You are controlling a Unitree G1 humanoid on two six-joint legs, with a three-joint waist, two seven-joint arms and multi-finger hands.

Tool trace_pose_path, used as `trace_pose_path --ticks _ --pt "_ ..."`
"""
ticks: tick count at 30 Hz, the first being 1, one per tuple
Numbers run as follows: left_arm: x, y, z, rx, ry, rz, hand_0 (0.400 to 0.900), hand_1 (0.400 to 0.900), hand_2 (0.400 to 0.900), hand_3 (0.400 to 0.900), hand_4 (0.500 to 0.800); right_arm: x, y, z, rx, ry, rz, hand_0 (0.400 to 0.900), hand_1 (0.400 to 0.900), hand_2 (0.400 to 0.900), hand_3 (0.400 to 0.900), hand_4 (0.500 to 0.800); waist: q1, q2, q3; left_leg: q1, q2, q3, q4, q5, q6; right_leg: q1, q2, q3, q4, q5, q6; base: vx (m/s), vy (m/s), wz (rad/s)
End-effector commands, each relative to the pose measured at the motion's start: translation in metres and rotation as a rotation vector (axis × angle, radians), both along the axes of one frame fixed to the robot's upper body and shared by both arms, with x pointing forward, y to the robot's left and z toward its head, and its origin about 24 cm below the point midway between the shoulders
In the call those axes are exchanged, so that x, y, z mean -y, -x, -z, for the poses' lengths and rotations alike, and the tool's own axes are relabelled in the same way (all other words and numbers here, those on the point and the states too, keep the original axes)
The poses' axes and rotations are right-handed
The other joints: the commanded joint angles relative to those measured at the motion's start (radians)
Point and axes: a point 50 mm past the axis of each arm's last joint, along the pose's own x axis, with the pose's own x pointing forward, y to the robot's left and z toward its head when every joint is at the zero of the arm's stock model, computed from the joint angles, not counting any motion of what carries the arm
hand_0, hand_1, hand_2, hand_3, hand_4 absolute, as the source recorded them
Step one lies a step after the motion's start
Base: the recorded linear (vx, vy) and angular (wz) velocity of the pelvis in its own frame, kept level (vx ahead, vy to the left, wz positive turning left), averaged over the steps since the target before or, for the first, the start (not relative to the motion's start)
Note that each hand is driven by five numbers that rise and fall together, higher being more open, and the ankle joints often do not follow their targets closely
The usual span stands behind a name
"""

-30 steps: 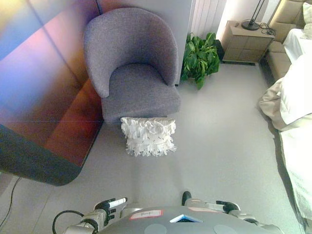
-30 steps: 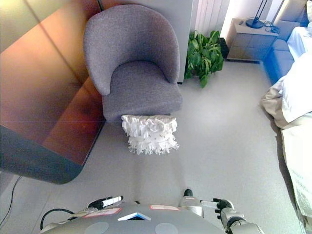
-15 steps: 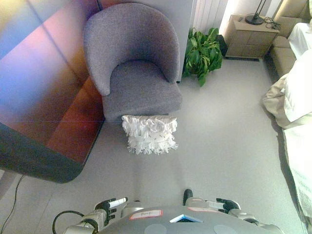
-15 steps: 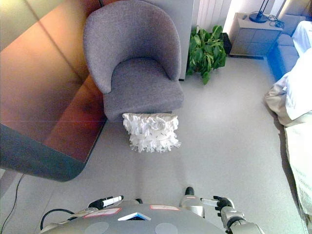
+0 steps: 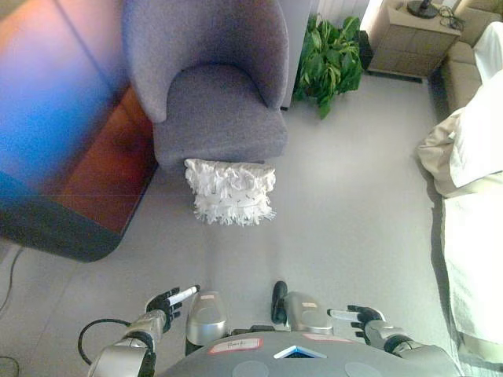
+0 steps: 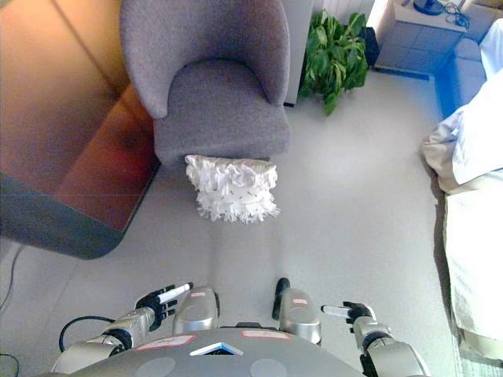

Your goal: Pick up the pillow and put it on the sofa.

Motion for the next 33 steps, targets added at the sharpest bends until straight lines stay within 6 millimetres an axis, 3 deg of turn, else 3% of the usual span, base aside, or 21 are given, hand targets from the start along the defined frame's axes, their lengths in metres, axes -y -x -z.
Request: trace_pose_path --ticks 1,3,6,9,12,14,16,17,19,20,22,24,27,29,33 --pt "-0.019 0.036 0.001 -0.111 -0.052 -0.011 0.9 0.9 0.9 0.9 0.8 0.009 0.009 -0.002 -0.017 0.021 -0.043 0.9 0.9 0.9 0.9 0.8 0.049 -0.007 0.075 -0.127 -0.024 0.006 -0.211 0.317 0.01 0.292 0.021 0.009 -0.074 -0.042 0.003 0.5 0.078 -0.67" --pt "-0.018 0.049 0.002 -0.133 -0.047 -0.022 0.9 0.9 0.9 0.9 0.8 0.01 0.012 -0.002 -0.012 0.015 -0.083 0.9 0.9 0.9 0.9 0.8 0.082 -0.006 0.072 -0.172 -0.017 -0.022 -0.296 0.354 -0.006 0.341 0.021 0.031 -0.086 -0.077 0.001 0.53 0.106 -0.65" --pt "-0.016 0.056 0.003 -0.128 -0.047 -0.028 0.9 0.9 0.9 0.9 0.8 0.01 0.004 -0.003 0.014 0.009 -0.134 0.9 0.9 0.9 0.9 0.8 0.099 0.008 0.068 -0.192 0.02 -0.01 -0.299 0.368 -0.012 0.37 0.015 0.034 -0.056 -0.144 0.001 0.47 0.16 -0.31" --pt "-0.017 0.054 0.003 -0.114 -0.049 -0.038 0.9 0.9 0.9 0.9 0.8 0.007 -0.003 -0.004 0.027 0.011 -0.18 0.9 0.9 0.9 0.9 0.8 0.107 0.02 0.057 -0.204 0.067 0.069 -0.254 0.357 -0.01 0.409 -0.015 0.03 0.02 -0.243 0.012 0.54 0.232 -0.06" --pt "-0.023 0.047 0.001 -0.111 -0.067 -0.01 0.9 0.9 0.9 0.9 0.8 0.005 -0.007 -0.004 0.049 0.022 -0.176 0.9 0.9 0.9 0.9 0.8 0.106 0.007 0.038 -0.238 0.07 0.138 -0.17 0.287 0.023 0.441 -0.057 0.03 0.088 -0.279 0.035 0.58 0.261 0.25" --pt "-0.029 0.038 -0.002 -0.089 -0.088 0.022 0.9 0.9 0.9 0.9 0.8 0.004 -0.009 -0.004 0.054 0.036 -0.166 0.9 0.9 0.9 0.9 0.8 0.108 -0.016 0.021 -0.292 0.042 0.114 -0.021 0.252 0.045 0.459 -0.091 0.036 0.145 -0.253 0.058 0.52 0.233 0.33" --pt "-0.033 0.021 -0.006 -0.047 -0.098 0.069 0.9 0.9 0.9 0.9 0.8 0.008 -0.007 -0.006 0.052 0.103 -0.179 0.9 0.9 0.9 0.9 0.8 0.112 -0.039 -0.003 -0.278 -0.002 0.125 -0.005 0.191 0.104 0.438 -0.173 0.011 0.283 -0.059 0.095 0.52 0.294 0.27" --pt "-0.036 0.012 -0.009 -0.031 -0.11 0.098 0.9 0.9 0.9 0.9 0.8 0.011 -0.005 -0.007 0.064 0.151 -0.181 0.9 0.9 0.9 0.9 0.8 0.101 -0.043 -0.009 -0.244 -0.046 0.111 -0.03 0.164 0.132 0.39 -0.201 0.012 0.393 0.06 0.115 0.58 0.31 0.59" --pt "-0.039 0.0 -0.013 -0.005 -0.138 0.167 0.9 0.9 0.9 0.9 0.8 0.017 -0.01 -0.012 0.101 0.241 -0.236 0.9 0.9 0.9 0.9 0.8 0.066 -0.024 -0.011 -0.168 -0.086 0.088 -0.071 0.126 0.154 0.232 -0.172 0.045 0.518 0.139 0.12 0.53 0.215 0.84" --pt "-0.041 -0.009 -0.016 0.01 -0.15 0.195 0.9 0.9 0.9 0.9 0.8 0.017 -0.018 -0.015 0.143 0.291 -0.293 0.9 0.9 0.9 0.9 0.8 0.041 -0.023 -0.004 -0.133 -0.104 0.08 -0.089 0.112 0.161 0.145 -0.181 0.033 0.524 0.131 0.112 0.4 0.062 0.83" --pt "-0.042 -0.03 -0.022 0.056 -0.166 0.204 0.9 0.9 0.9 0.9 0.8 0.015 -0.043 -0.023 0.22 0.357 -0.383 0.9 0.9 0.9 0.9 0.8 0.012 -0.005 0.025 -0.083 -0.105 0.064 -0.125 0.11 0.159 -0.018 -0.175 -0.01 0.442 0.085 0.083 0.23 -0.128 0.82" --pt "-0.045 -0.057 -0.032 0.135 -0.182 0.221 0.9 0.9 0.9 0.9 0.8 0.014 -0.079 -0.037 0.325 0.428 -0.426 0.9 0.9 0.9 0.9 0.8 -0.013 0.007 0.086 -0.065 -0.108 0.001 -0.138 0.096 0.143 -0.184 -0.164 -0.031 0.237 0.106 0.063 -0.02 -0.325 0.89" --pt "-0.045 -0.083 -0.043 0.216 -0.182 0.211 0.9 0.9 0.9 0.9 0.8 0.013 -0.125 -0.06 0.415 0.567 -0.531 0.9 0.9 0.9 0.9 0.8 -0.03 -0.004 0.157 -0.107 -0.134 -0.069 -0.091 0.034 0.14 -0.303 -0.188 0.003 0.09 0.183 0.093 -0.01 -0.242 0.64" --pt "-0.041 -0.086 -0.043 0.248 -0.173 0.19 0.9 0.9 0.9 0.9 0.8 0.019 -0.146 -0.075 0.422 0.619 -0.575 0.9 0.9 0.9 0.9 0.8 -0.023 -0.001 0.179 -0.186 -0.139 -0.093 -0.003 0.021 0.142 -0.321 -0.182 0.042 0.142 0.148 0.089 0.06 -0.119 0.45" --pt "-0.038 -0.102 -0.051 0.298 -0.152 0.219 0.9 0.9 0.9 0.9 0.8 0.035 -0.185 -0.11 0.445 0.667 -0.582 0.9 0.9 0.9 0.9 0.8 0.007 0.012 0.223 -0.322 -0.134 -0.102 0.101 0.014 0.132 -0.366 -0.198 0.025 0.191 0.103 0.095 0.03 -0.117 0.35"
